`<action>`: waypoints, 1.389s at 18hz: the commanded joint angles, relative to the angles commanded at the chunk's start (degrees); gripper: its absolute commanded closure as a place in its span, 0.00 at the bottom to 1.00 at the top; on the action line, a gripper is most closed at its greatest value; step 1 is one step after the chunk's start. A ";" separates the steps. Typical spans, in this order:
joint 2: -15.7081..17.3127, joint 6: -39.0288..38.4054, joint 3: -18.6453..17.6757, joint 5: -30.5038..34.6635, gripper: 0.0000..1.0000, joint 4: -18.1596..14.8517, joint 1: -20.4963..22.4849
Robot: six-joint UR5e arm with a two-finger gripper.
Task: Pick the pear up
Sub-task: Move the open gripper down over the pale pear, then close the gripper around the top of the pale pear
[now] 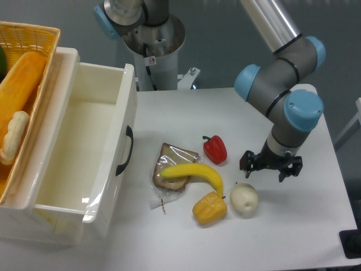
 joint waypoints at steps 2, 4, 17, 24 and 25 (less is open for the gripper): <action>-0.44 0.00 0.17 0.00 0.00 0.00 -0.44; -0.97 0.00 0.53 0.00 0.00 0.00 -0.70; -3.69 -1.85 2.37 0.00 0.00 0.00 -2.55; -3.78 -1.85 2.02 0.26 0.38 -0.09 -2.64; -4.04 -1.93 2.02 0.35 0.43 -0.09 -2.90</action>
